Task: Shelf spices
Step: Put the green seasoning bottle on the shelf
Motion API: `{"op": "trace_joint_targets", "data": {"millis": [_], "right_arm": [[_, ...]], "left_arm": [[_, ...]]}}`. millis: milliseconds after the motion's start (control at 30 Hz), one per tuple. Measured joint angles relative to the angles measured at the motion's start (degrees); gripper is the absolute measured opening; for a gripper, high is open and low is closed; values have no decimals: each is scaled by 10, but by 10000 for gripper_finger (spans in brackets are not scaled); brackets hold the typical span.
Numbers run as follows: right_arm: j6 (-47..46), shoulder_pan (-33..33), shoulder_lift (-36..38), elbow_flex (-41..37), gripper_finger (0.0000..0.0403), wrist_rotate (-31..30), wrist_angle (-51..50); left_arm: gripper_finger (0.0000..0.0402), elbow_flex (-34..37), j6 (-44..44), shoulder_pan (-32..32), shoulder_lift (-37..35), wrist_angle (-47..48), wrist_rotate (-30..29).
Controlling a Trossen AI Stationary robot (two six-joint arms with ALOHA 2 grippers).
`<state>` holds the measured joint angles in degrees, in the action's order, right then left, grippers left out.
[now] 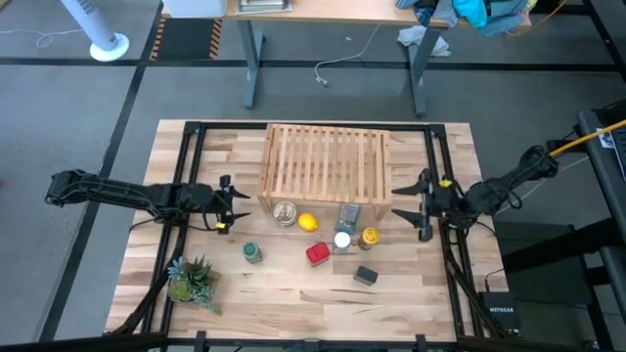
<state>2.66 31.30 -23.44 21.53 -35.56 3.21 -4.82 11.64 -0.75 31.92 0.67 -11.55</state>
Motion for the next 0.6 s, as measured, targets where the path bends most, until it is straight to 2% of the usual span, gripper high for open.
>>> {"op": "trace_joint_targets", "data": {"millis": [167,300,600], "right_arm": [[-11,30,58,-48,243,-31,2],[-11,42,82,-83,243,-56,1],[-72,44,88,-142,243,-73,0]], "left_arm": [[233,0,-12,0,0,-157,0],[233,0,-65,0,0,-266,0],[233,-1,-112,0,0,-337,-8]]}}
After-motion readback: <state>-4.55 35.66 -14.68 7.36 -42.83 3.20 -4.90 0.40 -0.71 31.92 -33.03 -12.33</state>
